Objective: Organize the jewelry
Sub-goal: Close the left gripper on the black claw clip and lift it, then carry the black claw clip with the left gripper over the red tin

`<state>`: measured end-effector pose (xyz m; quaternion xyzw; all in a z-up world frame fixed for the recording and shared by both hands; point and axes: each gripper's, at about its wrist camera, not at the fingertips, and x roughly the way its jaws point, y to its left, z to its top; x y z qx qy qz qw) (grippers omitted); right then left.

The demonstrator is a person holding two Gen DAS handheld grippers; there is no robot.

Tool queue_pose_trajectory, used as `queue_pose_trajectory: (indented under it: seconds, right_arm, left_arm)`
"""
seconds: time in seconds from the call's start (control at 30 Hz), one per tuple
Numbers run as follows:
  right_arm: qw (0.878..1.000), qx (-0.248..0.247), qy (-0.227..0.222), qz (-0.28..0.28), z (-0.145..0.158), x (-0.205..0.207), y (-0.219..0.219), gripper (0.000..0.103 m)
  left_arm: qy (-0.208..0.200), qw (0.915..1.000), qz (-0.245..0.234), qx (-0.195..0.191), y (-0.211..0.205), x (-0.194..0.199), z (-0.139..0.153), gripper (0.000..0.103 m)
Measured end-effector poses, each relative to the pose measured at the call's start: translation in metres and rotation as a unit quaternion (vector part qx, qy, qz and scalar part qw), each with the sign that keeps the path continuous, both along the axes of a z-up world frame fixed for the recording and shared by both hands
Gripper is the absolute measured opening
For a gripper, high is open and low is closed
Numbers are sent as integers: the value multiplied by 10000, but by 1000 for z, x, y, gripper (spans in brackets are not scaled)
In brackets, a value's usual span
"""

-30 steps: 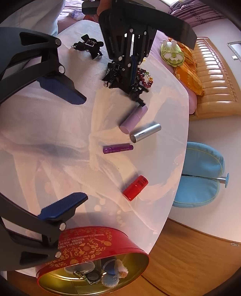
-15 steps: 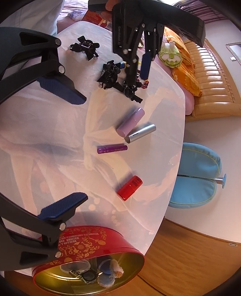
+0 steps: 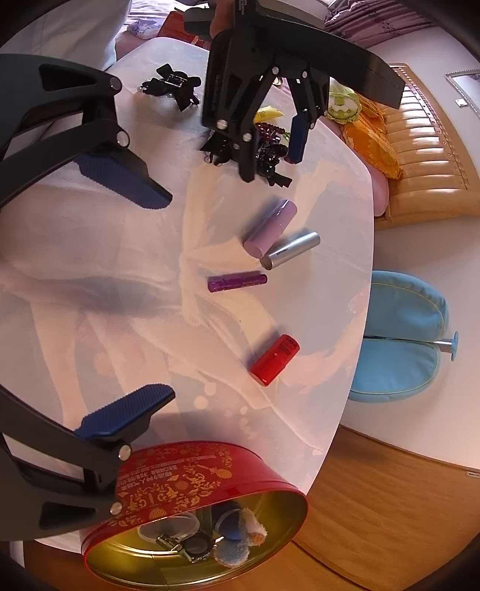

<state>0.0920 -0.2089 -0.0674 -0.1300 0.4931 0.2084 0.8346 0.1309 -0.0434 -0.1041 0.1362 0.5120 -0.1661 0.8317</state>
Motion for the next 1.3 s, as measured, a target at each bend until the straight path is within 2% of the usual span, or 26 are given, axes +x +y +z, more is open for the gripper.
queue_pose_trajectory:
  seconds: [0.2,0.37,0.5,0.57,0.93,1.1,1.3]
  right_arm:
    - [10000,10,-30,-30,1,-2,1,97]
    - [10000,43,-83,8,5,-4,3,97]
    - [9997,133,-203,-43,13,-3,-2,97]
    - [9993,195,-312,-112,20,-3,-8,97]
    - [9910,520,-953,-781,68,2,-70,97]
    - [9843,411,-1132,-1288,78,6,-114,97]
    - [9721,263,-1298,-1934,83,14,-172,97]
  left_arm:
    - [-136,9994,136,-305,9,0,17,36]
    - [-265,9959,370,-781,21,-1,43,33]
    - [-540,9951,291,-780,14,-2,66,24]
    - [-605,9944,212,-843,8,0,76,22]
    - [-1077,9879,-412,-1035,-58,20,123,21]
    - [-1244,9832,-794,-1072,-98,36,138,21]
    - [-1420,9737,-1284,-1238,-147,57,159,21]
